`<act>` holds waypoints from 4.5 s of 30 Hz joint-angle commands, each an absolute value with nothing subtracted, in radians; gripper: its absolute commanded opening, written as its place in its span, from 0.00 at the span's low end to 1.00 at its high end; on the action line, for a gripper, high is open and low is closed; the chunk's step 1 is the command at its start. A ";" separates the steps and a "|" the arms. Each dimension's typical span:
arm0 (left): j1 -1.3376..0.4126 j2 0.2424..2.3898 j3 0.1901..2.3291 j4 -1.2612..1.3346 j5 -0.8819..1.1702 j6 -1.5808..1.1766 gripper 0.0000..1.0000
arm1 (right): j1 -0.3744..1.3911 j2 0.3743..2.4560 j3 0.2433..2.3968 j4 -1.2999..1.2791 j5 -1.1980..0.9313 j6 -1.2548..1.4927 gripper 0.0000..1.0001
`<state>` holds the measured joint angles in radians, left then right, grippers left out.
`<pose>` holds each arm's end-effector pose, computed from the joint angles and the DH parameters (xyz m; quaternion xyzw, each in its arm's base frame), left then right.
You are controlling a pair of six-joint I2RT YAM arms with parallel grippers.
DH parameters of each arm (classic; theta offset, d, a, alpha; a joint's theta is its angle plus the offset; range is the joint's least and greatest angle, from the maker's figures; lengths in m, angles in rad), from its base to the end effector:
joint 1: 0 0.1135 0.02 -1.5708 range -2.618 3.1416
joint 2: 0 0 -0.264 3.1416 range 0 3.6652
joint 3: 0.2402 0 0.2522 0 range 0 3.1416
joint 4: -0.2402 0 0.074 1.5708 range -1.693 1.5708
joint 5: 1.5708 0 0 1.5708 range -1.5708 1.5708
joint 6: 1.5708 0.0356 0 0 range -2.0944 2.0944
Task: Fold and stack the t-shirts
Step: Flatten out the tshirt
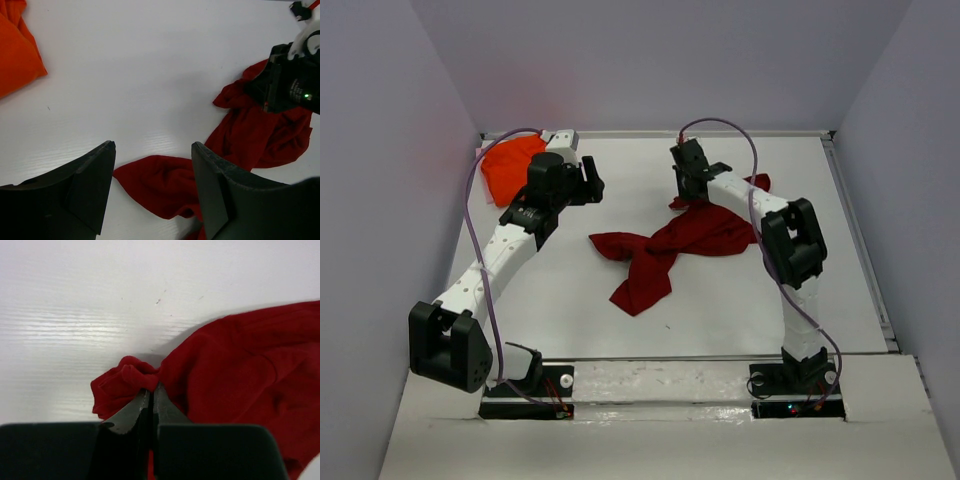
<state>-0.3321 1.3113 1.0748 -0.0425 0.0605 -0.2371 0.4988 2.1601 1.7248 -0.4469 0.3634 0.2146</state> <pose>0.2921 -0.1030 0.3394 0.0561 0.7964 -0.1921 0.5707 0.4296 0.2196 0.2012 -0.0707 0.9251 -0.0435 0.3705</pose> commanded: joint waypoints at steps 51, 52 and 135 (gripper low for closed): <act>-0.341 1.466 0.847 0.078 -0.112 -0.612 0.68 | 0.499 1.606 1.698 -0.426 0.471 0.109 0.00; -0.324 1.479 0.844 0.083 -0.118 -0.617 0.68 | 0.499 1.608 1.700 -0.426 0.471 0.109 0.00; -0.256 0.899 1.129 -0.138 -0.141 -0.224 0.00 | 0.499 1.261 1.606 -0.314 0.624 0.083 0.00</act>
<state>-0.2554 0.9360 1.1130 -0.1398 -0.0902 -0.3046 0.4988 1.3510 1.6001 -0.4133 0.5518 0.1005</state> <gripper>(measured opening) 0.025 0.034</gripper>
